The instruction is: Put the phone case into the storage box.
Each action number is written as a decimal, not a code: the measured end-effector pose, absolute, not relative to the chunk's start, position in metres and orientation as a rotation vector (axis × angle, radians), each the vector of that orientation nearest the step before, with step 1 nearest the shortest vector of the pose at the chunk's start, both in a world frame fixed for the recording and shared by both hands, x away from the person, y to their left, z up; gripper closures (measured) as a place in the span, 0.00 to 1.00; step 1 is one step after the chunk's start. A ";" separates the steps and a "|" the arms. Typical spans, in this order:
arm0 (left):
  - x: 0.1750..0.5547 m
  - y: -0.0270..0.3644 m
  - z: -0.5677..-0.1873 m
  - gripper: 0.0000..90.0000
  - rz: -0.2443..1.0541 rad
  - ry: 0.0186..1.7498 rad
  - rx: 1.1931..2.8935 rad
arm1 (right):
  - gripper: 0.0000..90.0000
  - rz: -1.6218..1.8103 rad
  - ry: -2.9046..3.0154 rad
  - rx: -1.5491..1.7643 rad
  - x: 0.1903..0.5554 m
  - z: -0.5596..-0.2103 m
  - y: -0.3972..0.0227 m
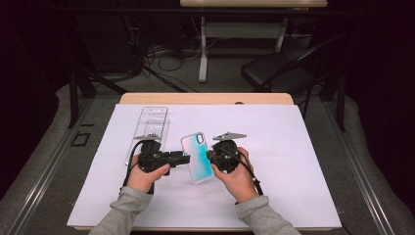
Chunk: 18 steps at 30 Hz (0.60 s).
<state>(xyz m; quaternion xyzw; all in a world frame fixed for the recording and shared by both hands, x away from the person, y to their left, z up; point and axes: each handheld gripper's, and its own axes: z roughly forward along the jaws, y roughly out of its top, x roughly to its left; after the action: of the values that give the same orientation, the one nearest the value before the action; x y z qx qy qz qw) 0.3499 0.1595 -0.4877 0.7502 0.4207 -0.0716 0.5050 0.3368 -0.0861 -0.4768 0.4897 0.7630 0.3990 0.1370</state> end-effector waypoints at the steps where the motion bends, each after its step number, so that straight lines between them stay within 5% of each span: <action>1: 0.350 0.160 -0.488 0.57 -0.170 1.014 1.810 | 0.97 1.154 2.209 1.424 0.336 -0.477 -0.086; 18: 0.350 0.157 -0.493 0.74 -0.202 1.027 1.808 | 0.97 1.172 2.219 1.412 0.334 -0.477 -0.083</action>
<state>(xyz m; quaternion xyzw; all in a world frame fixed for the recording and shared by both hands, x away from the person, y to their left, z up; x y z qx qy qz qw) 0.3496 0.1568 -0.4930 0.7485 0.4249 -0.0836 0.5023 0.3342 -0.0831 -0.4768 0.4863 0.7640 0.4035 0.1308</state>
